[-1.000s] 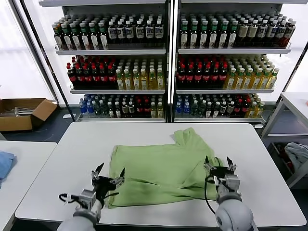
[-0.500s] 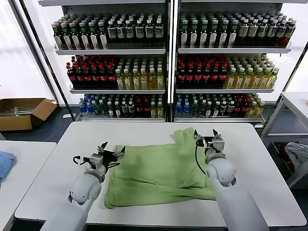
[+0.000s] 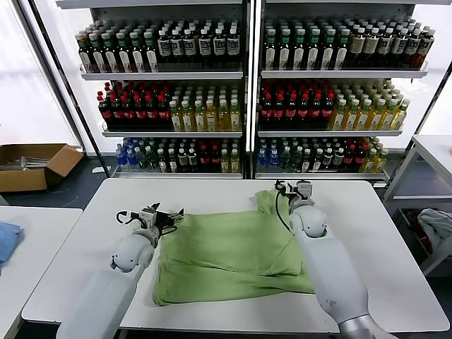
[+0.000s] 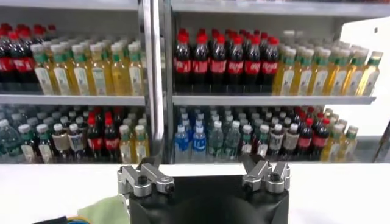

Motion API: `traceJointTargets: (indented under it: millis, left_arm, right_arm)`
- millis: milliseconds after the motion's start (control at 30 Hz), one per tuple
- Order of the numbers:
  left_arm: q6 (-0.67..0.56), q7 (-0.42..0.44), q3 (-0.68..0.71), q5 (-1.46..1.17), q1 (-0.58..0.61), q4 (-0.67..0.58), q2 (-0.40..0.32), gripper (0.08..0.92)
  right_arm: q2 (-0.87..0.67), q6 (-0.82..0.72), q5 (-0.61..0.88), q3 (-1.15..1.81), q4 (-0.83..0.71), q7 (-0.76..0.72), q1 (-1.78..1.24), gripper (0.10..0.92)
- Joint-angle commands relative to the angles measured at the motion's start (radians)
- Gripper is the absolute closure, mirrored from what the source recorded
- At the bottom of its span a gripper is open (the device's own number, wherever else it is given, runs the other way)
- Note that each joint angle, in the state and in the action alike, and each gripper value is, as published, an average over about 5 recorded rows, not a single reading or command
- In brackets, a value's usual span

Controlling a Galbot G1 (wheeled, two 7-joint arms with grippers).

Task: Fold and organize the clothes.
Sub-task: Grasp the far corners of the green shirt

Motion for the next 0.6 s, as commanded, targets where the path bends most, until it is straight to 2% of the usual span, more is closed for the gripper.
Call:
traceJointTargets:
  millis: [33, 600]
  left_arm:
    - [0.016, 0.004, 0.018, -0.010, -0.028, 0.047, -0.002, 0.177]
    - [0.016, 0.006, 0.013, -0.014, -0.012, 0.065, -0.027, 0.177]
  right_arm:
    - [0.051, 0.007, -0.030, -0.003, -0.147, -0.012, 0.065, 0.203]
    - [0.064, 0.014, -0.060, 0.002, -0.186, -0.017, 0.060, 0.203]
